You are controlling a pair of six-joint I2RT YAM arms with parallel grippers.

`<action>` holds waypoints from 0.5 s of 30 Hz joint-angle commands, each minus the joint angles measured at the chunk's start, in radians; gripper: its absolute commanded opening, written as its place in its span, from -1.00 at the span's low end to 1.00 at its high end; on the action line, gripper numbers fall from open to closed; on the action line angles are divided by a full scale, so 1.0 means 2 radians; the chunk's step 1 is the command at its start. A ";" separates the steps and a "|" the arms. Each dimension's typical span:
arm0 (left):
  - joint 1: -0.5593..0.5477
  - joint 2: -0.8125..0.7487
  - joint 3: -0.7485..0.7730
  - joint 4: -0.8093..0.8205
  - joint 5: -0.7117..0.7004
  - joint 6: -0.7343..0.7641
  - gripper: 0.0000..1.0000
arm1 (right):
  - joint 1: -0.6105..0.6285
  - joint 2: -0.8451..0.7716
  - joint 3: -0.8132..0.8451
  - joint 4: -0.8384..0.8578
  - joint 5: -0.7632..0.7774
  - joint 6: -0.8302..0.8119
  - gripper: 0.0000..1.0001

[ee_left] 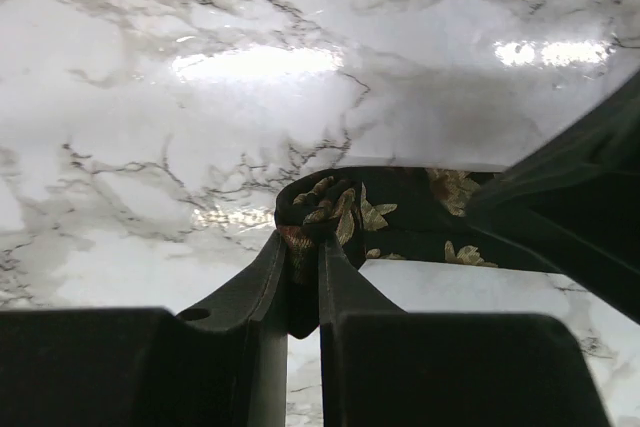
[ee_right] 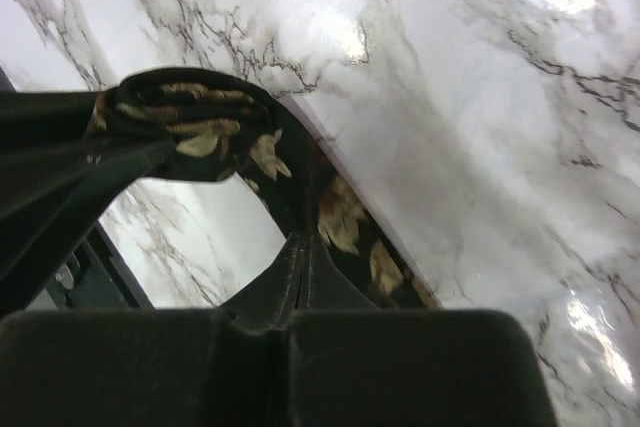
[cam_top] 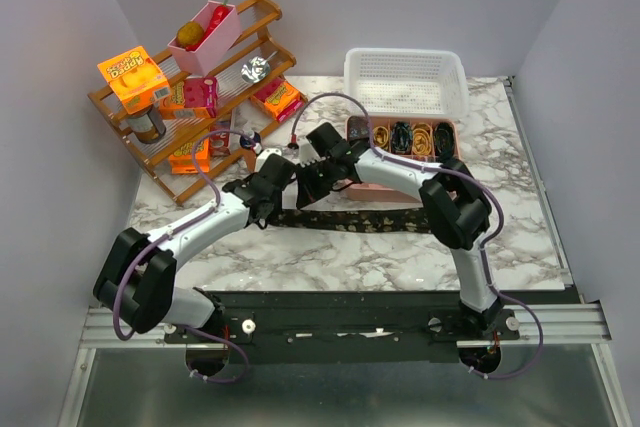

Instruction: Roll the ties

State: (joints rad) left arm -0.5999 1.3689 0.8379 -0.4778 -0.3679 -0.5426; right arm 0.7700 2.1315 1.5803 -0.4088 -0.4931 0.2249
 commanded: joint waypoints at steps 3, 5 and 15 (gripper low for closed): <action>-0.003 -0.001 0.024 -0.063 -0.065 -0.003 -1.00 | -0.015 -0.039 -0.019 -0.013 0.055 -0.011 -0.99; -0.004 0.003 0.028 -0.076 -0.069 -0.006 -1.00 | -0.020 -0.043 -0.024 -0.016 0.064 -0.010 -0.99; -0.029 0.062 0.067 -0.125 -0.109 -0.003 -1.00 | -0.040 -0.048 -0.031 -0.023 0.074 -0.010 -0.99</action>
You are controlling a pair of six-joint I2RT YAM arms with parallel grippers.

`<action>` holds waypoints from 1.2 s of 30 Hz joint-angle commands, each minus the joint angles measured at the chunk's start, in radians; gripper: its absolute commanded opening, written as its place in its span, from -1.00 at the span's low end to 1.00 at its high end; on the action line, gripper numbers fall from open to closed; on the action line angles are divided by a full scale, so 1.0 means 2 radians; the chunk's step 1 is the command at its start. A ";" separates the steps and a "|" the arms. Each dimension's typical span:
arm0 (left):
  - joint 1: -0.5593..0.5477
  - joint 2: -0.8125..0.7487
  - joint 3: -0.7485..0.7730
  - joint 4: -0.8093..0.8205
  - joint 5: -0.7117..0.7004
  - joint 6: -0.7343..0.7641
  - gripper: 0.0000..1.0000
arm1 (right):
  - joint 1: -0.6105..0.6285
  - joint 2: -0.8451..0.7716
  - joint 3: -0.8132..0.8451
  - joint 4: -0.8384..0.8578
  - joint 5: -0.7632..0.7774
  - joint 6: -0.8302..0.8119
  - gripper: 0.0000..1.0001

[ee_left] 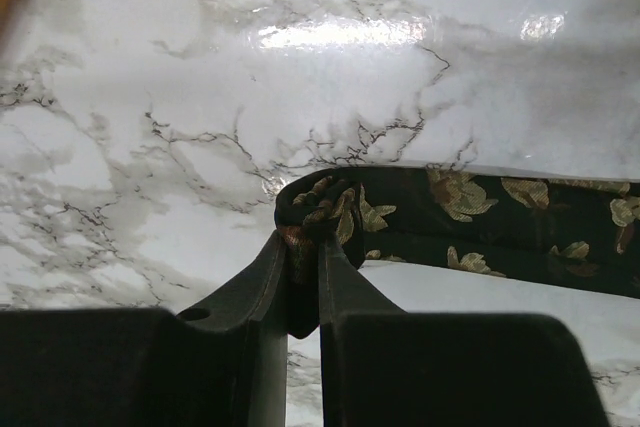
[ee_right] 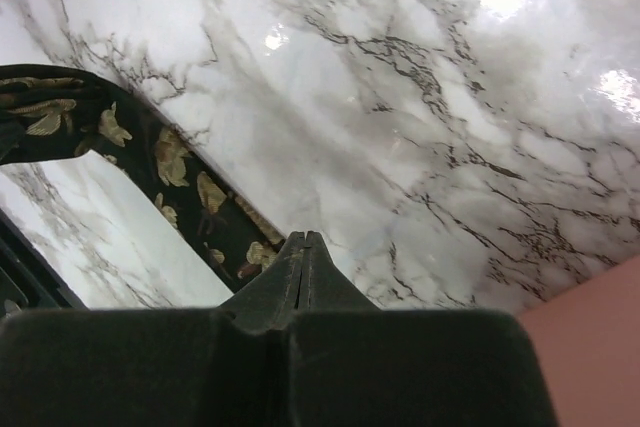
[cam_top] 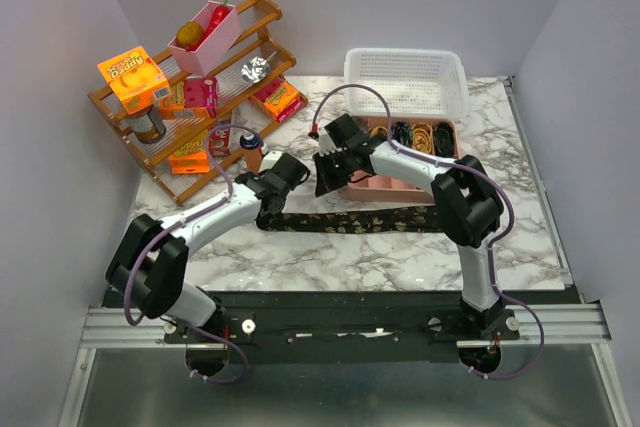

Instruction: Roll the ties

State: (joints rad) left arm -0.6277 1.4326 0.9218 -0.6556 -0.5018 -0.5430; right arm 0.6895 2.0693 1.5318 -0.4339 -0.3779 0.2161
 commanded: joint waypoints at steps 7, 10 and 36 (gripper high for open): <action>-0.044 0.083 0.039 -0.032 -0.037 -0.011 -1.00 | 0.000 -0.013 -0.006 -0.012 0.014 -0.007 -0.99; -0.050 0.094 0.032 -0.004 -0.009 -0.014 -1.00 | 0.000 -0.013 -0.008 -0.012 0.014 -0.007 -0.99; -0.050 0.112 0.007 0.122 0.162 -0.022 -0.02 | 0.000 -0.001 -0.009 -0.013 -0.011 -0.011 -0.99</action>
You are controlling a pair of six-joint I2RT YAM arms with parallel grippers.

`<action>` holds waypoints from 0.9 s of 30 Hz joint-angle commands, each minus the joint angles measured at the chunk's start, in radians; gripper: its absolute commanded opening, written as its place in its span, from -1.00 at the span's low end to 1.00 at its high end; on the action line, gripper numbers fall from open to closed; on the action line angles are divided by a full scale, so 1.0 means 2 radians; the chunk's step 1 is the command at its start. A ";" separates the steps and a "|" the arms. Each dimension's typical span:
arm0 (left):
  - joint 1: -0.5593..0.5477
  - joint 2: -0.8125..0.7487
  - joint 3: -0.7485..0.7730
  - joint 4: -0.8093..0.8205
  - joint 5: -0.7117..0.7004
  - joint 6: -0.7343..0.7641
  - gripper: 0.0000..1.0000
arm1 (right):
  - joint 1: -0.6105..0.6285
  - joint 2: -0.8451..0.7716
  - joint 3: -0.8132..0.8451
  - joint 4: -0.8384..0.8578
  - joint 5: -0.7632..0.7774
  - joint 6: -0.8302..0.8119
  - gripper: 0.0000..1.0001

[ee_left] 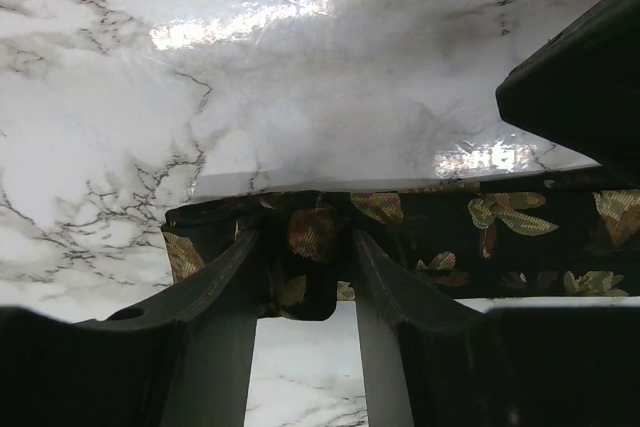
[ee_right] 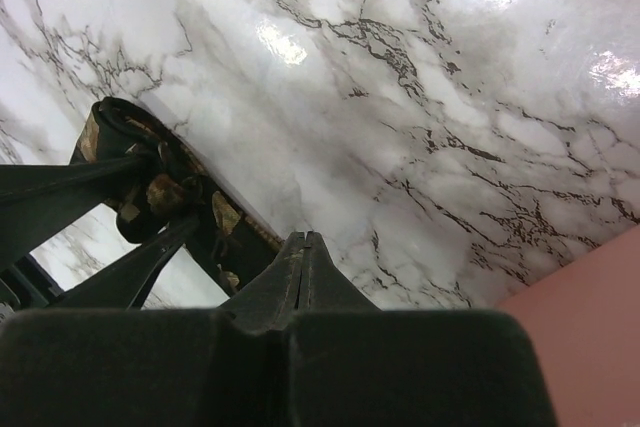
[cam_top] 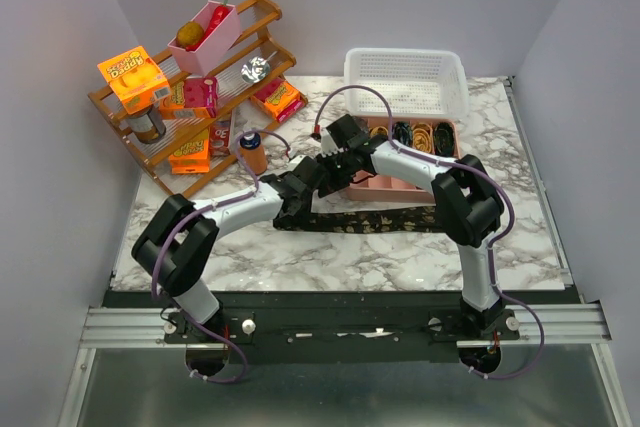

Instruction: Roll the ties

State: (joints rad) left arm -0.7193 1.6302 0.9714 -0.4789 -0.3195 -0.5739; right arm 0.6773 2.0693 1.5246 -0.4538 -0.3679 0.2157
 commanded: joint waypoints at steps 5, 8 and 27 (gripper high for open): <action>-0.002 -0.014 -0.025 0.040 0.069 -0.009 0.00 | 0.006 0.000 -0.004 -0.004 -0.023 -0.010 -0.99; 0.002 -0.039 -0.024 0.036 0.055 -0.008 0.14 | 0.006 -0.002 -0.003 -0.004 -0.028 -0.011 -0.99; 0.218 -0.223 -0.193 0.193 0.293 -0.064 0.65 | 0.034 -0.024 0.012 0.018 -0.089 -0.005 -0.99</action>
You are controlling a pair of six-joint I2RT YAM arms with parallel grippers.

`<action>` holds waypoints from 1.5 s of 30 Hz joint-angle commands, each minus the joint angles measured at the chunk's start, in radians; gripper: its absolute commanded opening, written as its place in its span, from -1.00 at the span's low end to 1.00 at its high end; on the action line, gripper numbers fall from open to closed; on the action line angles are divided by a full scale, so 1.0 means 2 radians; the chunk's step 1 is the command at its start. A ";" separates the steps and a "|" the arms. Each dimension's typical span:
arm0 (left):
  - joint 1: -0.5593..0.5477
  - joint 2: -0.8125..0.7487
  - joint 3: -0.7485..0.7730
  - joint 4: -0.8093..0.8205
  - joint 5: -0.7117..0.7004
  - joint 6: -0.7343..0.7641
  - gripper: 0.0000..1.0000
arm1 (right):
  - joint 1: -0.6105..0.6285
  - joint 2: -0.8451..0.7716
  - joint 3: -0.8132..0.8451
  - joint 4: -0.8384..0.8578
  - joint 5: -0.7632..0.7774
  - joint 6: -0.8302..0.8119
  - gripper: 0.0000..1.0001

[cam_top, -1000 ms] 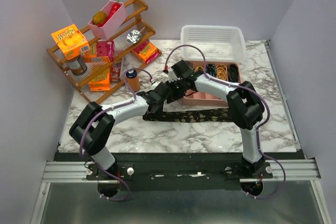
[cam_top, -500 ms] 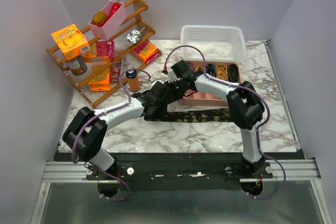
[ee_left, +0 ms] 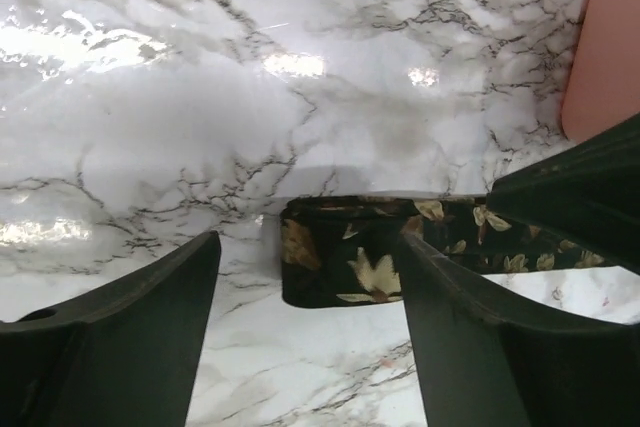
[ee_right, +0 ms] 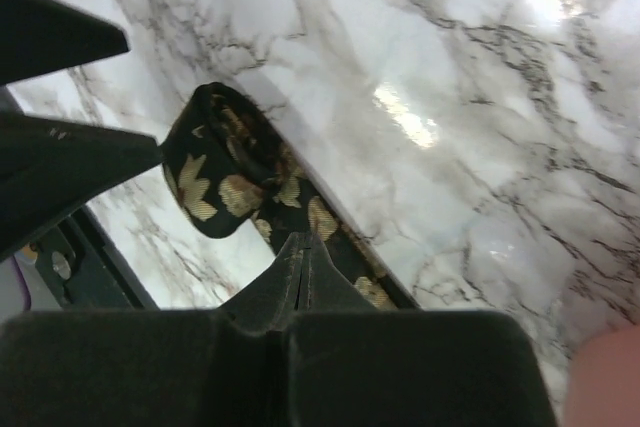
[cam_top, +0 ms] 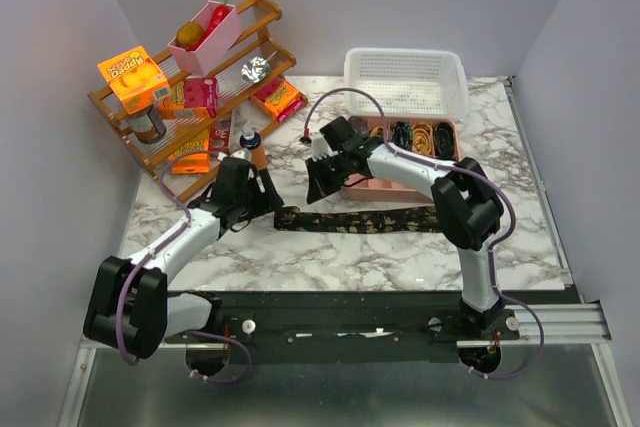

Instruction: Roll the ties

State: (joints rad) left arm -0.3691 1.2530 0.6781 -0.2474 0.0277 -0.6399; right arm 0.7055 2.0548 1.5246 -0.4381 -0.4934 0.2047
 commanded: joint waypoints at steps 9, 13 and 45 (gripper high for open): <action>0.125 -0.012 -0.126 0.202 0.248 -0.080 0.74 | 0.053 0.001 0.027 0.026 -0.029 0.010 -0.99; 0.127 -0.001 -0.133 0.213 0.248 -0.070 0.74 | 0.055 0.018 0.030 0.027 -0.011 0.012 -0.99; 0.092 0.113 -0.190 0.374 0.257 -0.099 0.28 | 0.055 0.033 -0.018 0.016 0.074 0.006 -0.99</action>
State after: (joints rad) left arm -0.1619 1.4334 0.3195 0.5148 0.5667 -0.8413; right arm 0.8124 2.1212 1.5272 -0.3813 -0.4088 0.2203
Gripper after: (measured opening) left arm 0.667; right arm 0.011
